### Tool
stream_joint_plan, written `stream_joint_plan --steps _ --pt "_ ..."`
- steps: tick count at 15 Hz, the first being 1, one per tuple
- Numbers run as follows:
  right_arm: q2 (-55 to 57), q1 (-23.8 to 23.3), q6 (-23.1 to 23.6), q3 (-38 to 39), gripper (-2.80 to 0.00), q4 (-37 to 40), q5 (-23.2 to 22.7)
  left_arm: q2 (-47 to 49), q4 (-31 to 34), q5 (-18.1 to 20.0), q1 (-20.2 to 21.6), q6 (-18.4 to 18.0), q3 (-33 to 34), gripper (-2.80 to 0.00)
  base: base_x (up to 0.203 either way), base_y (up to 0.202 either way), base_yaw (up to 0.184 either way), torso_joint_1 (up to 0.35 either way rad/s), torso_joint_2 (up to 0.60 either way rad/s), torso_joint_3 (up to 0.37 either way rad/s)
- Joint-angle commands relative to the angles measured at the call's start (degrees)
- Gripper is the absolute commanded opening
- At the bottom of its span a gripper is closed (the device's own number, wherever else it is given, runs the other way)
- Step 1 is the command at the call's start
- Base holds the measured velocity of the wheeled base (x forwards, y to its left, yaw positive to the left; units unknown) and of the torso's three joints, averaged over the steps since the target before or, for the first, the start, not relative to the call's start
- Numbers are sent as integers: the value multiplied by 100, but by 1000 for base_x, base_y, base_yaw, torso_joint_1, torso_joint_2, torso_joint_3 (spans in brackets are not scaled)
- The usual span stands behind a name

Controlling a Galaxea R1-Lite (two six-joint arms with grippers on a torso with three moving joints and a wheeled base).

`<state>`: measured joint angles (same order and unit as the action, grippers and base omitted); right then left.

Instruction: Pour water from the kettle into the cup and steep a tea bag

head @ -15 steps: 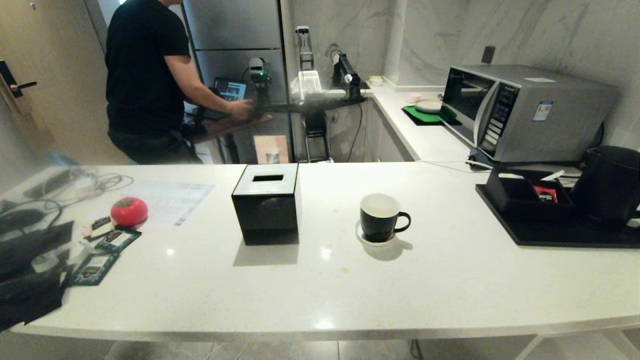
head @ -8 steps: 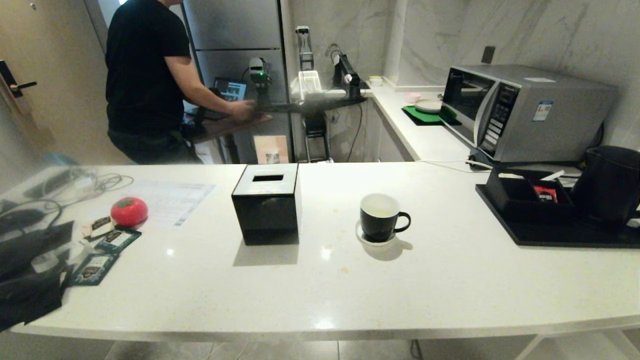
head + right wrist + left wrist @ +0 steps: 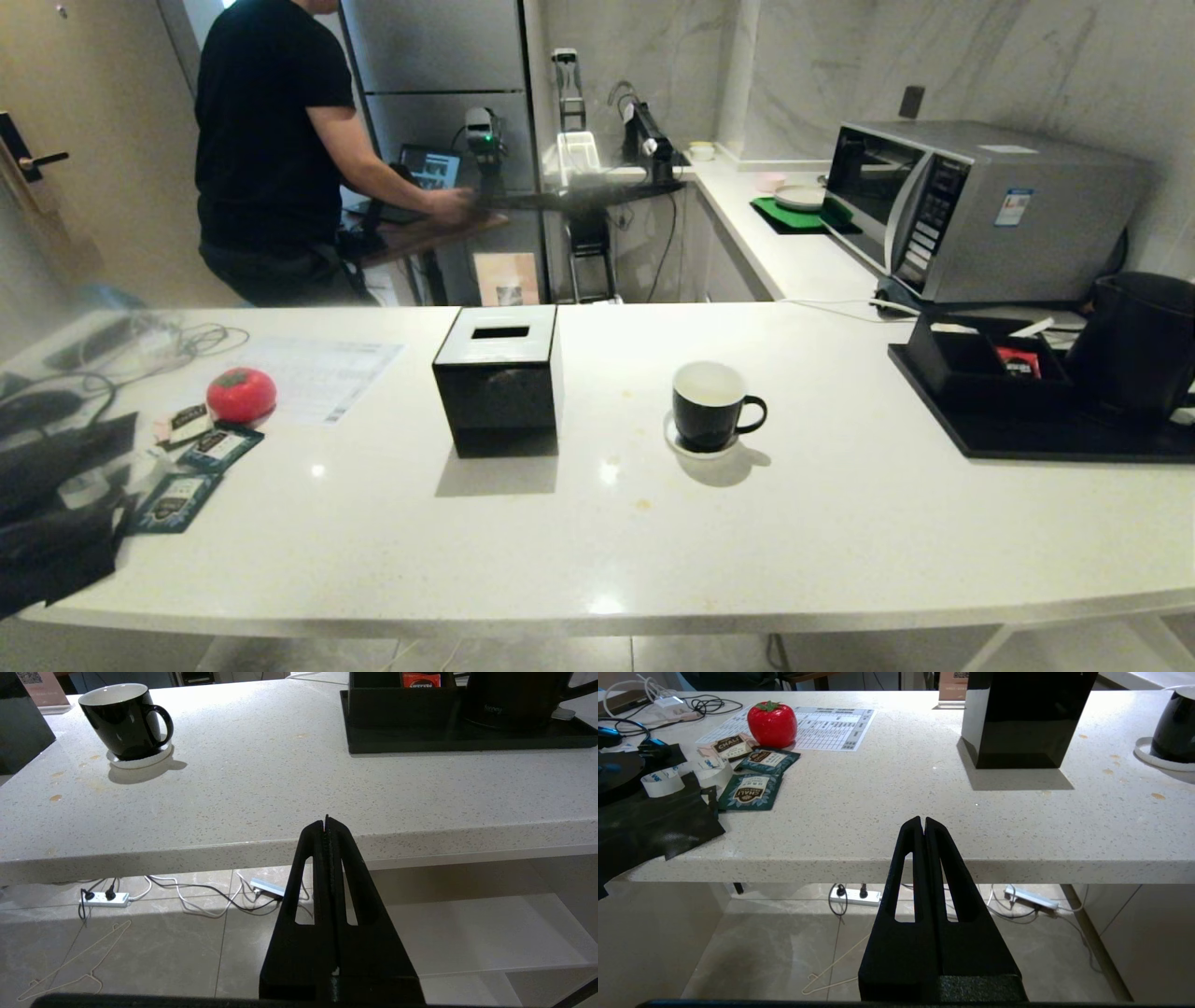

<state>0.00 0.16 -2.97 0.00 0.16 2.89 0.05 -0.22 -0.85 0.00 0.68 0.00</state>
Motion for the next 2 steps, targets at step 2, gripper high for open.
stream_joint_plan --steps 2 --pt "9 2 7 0 -280 2 1 4 -4 -3 0 2 0 -280 0 0 0 0 0 0"
